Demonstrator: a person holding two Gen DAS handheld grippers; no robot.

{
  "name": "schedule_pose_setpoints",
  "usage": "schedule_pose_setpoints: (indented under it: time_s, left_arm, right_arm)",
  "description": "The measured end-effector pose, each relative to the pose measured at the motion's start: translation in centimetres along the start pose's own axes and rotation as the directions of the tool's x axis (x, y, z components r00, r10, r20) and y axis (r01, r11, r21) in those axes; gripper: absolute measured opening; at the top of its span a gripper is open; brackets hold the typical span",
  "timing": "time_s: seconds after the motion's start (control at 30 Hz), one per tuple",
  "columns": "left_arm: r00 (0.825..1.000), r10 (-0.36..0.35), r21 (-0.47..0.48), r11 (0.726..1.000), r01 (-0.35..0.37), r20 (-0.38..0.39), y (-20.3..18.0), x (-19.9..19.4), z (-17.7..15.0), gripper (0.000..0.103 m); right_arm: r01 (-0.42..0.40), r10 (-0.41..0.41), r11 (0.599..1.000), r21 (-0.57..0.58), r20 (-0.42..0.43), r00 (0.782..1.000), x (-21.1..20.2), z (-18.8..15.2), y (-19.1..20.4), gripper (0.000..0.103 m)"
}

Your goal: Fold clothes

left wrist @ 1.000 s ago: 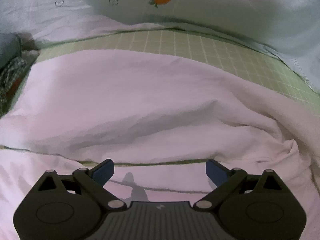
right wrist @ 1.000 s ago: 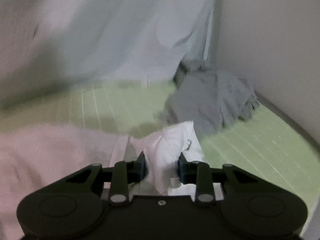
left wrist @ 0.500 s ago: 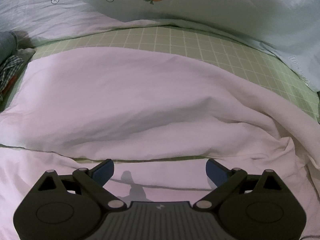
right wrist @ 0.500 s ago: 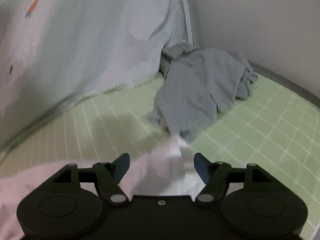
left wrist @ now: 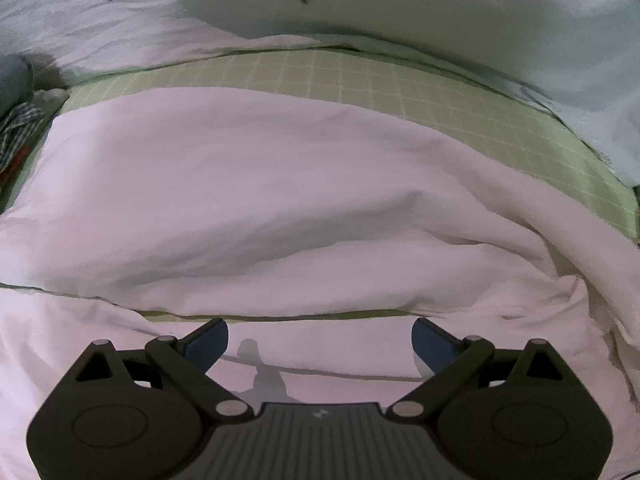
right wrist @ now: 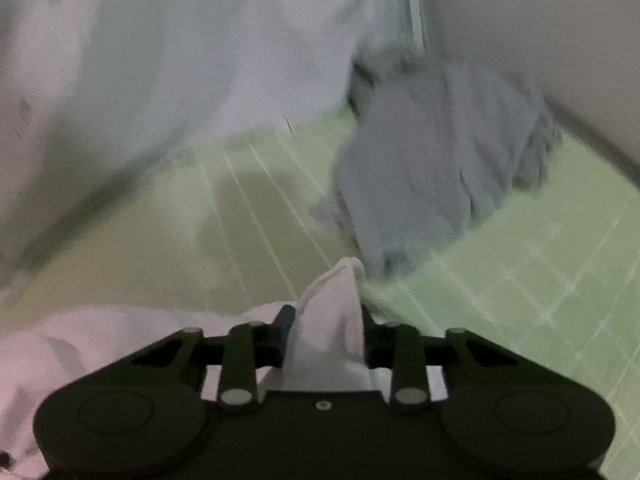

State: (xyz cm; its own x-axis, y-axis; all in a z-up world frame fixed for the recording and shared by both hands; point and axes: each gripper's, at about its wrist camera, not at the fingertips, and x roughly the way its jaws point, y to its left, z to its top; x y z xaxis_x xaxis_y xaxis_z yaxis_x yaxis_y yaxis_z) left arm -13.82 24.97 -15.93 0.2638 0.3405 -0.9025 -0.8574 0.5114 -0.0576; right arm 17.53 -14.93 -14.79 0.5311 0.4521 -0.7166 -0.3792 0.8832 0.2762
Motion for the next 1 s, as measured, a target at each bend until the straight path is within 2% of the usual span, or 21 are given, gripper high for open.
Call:
schedule_pose_setpoints:
  time_s: [0.07, 0.13, 0.2, 0.33, 0.37, 0.43, 0.47, 0.5, 0.53, 0.6, 0.63, 0.7, 0.8, 0.9, 1.0]
  left_arm:
    - [1.000, 0.010, -0.014, 1.000, -0.010, 0.002, 0.3, 0.2, 0.1, 0.098]
    - [1.000, 0.022, -0.033, 0.999, -0.021, 0.008, 0.7, 0.3, 0.3, 0.098]
    - [0.999, 0.033, -0.058, 0.998, -0.033, 0.014, 1.2, 0.4, 0.5, 0.098]
    - [0.998, 0.056, -0.103, 0.993, -0.054, 0.018, 1.8, 0.5, 0.5, 0.098]
    - [0.998, 0.062, -0.112, 0.992, -0.060, 0.016, 2.0, 0.6, 0.4, 0.098]
    - [0.997, 0.074, -0.129, 0.989, -0.072, 0.012, 2.2, 0.7, 0.4, 0.098]
    - [0.997, 0.075, -0.131, 0.989, -0.073, 0.010, 2.2, 0.7, 0.3, 0.098]
    - [0.997, 0.076, -0.134, 0.988, -0.074, 0.008, 2.2, 0.7, 0.3, 0.098]
    - [0.997, 0.077, -0.135, 0.988, -0.076, 0.006, 2.2, 0.7, 0.2, 0.098]
    - [0.997, 0.077, -0.126, 0.989, -0.075, 0.015, 2.0, 0.5, 0.2, 0.098]
    - [0.997, 0.078, -0.119, 0.990, -0.075, 0.017, 1.8, 0.4, 0.2, 0.098]
    - [0.997, 0.070, -0.104, 0.992, -0.069, 0.011, 1.4, 0.7, 0.1, 0.098]
    - [0.999, 0.051, -0.090, 0.995, -0.052, -0.006, 0.8, 0.9, -0.3, 0.098]
    - [1.000, 0.026, -0.073, 0.997, -0.026, -0.004, 0.1, 0.5, -0.4, 0.098]
    - [1.000, 0.011, -0.054, 0.998, -0.011, 0.010, -0.7, -0.3, -0.4, 0.098]
  right_arm:
    - [-0.046, 0.047, 0.999, -0.011, 0.069, 0.997, -2.0, 2.2, 0.4, 0.025]
    - [-0.091, 0.098, 0.995, -0.046, 0.160, 0.982, -3.7, 4.8, 1.1, 0.023]
    - [-0.053, 0.076, 0.994, -0.092, 0.271, 0.960, -4.5, 7.8, 2.5, 0.011]
    - [-0.041, 0.087, 0.991, -0.124, 0.391, 0.916, -1.7, 13.0, 4.0, 0.005]
    - [-0.034, 0.089, 0.989, -0.144, 0.393, 0.915, 0.2, 14.0, 4.5, 0.005]
    - [-0.008, 0.077, 0.981, -0.192, 0.353, 0.932, 4.9, 15.3, 5.5, 0.007]
    - [0.034, 0.030, 0.979, -0.201, 0.307, 0.951, 7.2, 15.6, 5.9, 0.022]
    - [0.097, -0.043, 0.975, -0.201, 0.255, 0.966, 9.0, 15.6, 6.2, 0.031]
    - [0.155, -0.109, 0.969, -0.194, 0.231, 0.967, 9.9, 15.3, 6.2, 0.044]
    - [0.183, -0.139, 0.973, -0.140, 0.276, 0.951, 8.6, 13.4, 5.1, 0.068]
    - [0.181, -0.146, 0.979, -0.096, 0.291, 0.945, 7.4, 12.1, 4.2, 0.089]
    - [0.179, -0.168, 0.984, -0.008, 0.299, 0.939, 5.0, 9.1, 2.2, 0.092]
    - [0.195, -0.210, 0.977, 0.085, 0.234, 0.949, 2.4, 4.4, -0.9, 0.092]
    - [0.225, -0.257, 0.954, 0.198, 0.156, 0.954, 0.6, 0.2, -3.8, 0.092]
    - [0.201, -0.242, 0.921, 0.335, 0.083, 0.967, -0.2, -3.1, -6.1, 0.092]
